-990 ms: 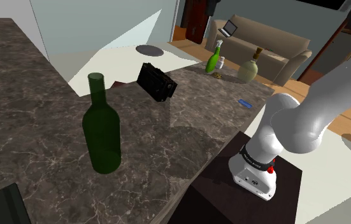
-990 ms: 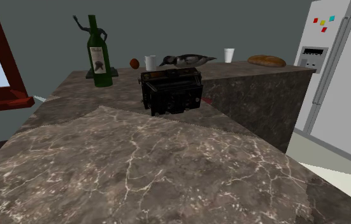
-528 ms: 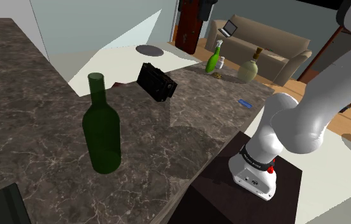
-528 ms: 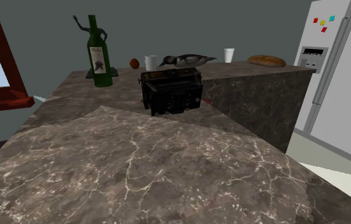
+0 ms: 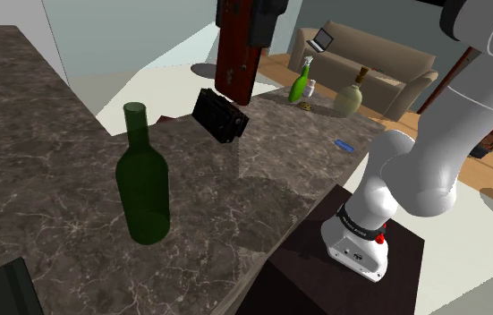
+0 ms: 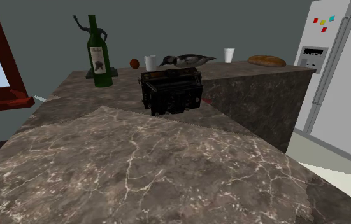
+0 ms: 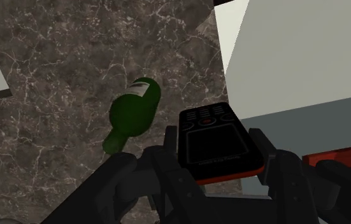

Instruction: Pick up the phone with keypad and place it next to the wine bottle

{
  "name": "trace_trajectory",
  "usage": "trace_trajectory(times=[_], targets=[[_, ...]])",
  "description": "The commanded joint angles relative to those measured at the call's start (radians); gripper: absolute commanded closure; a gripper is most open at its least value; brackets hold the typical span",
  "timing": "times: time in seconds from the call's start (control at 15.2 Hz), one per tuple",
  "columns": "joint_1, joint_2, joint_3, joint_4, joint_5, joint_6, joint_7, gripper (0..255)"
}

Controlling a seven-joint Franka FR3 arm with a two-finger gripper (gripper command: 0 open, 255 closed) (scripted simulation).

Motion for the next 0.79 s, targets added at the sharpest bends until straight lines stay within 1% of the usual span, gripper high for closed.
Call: trace_trajectory(times=[0.0, 0.73], targets=[[0.012, 0.016, 0.015, 0.007, -0.004, 0.009, 0.027, 255], [0.004, -0.081, -0.003, -0.258, 0.029, 0.183, -0.003, 255]])
